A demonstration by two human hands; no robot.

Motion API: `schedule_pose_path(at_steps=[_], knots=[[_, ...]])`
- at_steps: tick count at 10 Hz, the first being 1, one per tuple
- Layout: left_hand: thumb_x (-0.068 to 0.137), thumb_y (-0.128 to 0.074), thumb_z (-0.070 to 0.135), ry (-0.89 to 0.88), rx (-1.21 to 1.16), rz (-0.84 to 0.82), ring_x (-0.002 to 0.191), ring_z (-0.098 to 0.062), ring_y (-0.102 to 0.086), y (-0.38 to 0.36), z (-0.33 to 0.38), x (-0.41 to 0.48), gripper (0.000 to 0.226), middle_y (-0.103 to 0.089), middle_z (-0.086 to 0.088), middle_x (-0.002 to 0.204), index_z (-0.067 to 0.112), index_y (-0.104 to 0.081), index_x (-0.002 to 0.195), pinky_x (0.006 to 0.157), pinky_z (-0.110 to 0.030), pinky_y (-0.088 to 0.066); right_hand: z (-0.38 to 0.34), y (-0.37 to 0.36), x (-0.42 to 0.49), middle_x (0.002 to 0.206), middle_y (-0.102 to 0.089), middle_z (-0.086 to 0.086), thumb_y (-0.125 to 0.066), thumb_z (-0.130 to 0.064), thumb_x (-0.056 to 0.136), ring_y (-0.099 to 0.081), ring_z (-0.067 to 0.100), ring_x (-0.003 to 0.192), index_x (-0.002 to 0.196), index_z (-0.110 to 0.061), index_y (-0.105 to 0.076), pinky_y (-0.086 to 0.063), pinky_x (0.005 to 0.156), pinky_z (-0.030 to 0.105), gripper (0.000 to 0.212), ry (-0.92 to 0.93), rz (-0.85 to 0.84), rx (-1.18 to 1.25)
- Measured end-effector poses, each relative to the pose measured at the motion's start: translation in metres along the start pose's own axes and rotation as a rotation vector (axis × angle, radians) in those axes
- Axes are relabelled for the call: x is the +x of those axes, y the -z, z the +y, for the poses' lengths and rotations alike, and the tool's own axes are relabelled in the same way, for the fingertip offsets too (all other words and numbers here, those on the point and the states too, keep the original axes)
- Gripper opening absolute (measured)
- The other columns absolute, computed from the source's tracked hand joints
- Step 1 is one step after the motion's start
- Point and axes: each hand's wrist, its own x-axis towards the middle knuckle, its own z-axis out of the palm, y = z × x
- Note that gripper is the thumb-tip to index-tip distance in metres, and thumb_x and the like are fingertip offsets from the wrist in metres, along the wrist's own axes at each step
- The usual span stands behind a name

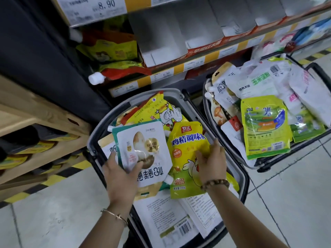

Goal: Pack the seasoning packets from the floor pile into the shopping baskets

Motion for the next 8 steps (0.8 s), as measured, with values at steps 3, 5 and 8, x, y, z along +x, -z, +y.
schedule_pose_path(at_steps=[3,5,8], knots=[[0.09,-0.025,0.06,-0.491,0.799,-0.102,0.14,-0.043,-0.024,-0.039,0.018,-0.006,0.064,-0.021,-0.019,0.155,0.029,-0.033,0.146,0.102,-0.066,-0.029,0.008,-0.029,-0.02,0.151,0.021,-0.01,-0.002,-0.063,0.089,0.026,0.01,0.136,0.141,-0.043,0.014,0.01,0.113,0.039,0.058,0.343,-0.146,-0.468],[0.093,-0.031,0.055,-0.572,1.026,-0.191,0.143,-0.041,-0.01,-0.068,0.024,0.008,0.058,-0.009,-0.016,0.158,0.035,-0.022,0.148,0.105,-0.069,-0.013,0.013,-0.042,-0.011,0.144,0.033,-0.01,0.005,-0.061,0.086,0.031,0.009,0.133,0.13,-0.049,0.03,0.008,0.113,0.044,0.052,0.326,-0.158,-0.499],[0.087,-0.034,0.048,-0.446,0.766,-0.152,0.146,-0.014,-0.01,-0.015,0.075,-0.026,0.067,-0.023,0.01,0.156,0.053,-0.001,0.144,0.116,-0.054,-0.012,-0.013,0.023,-0.021,0.156,0.014,-0.007,-0.012,-0.052,0.096,0.001,0.012,0.144,0.146,-0.036,0.013,-0.001,0.118,0.039,0.058,0.314,-0.332,-0.524]])
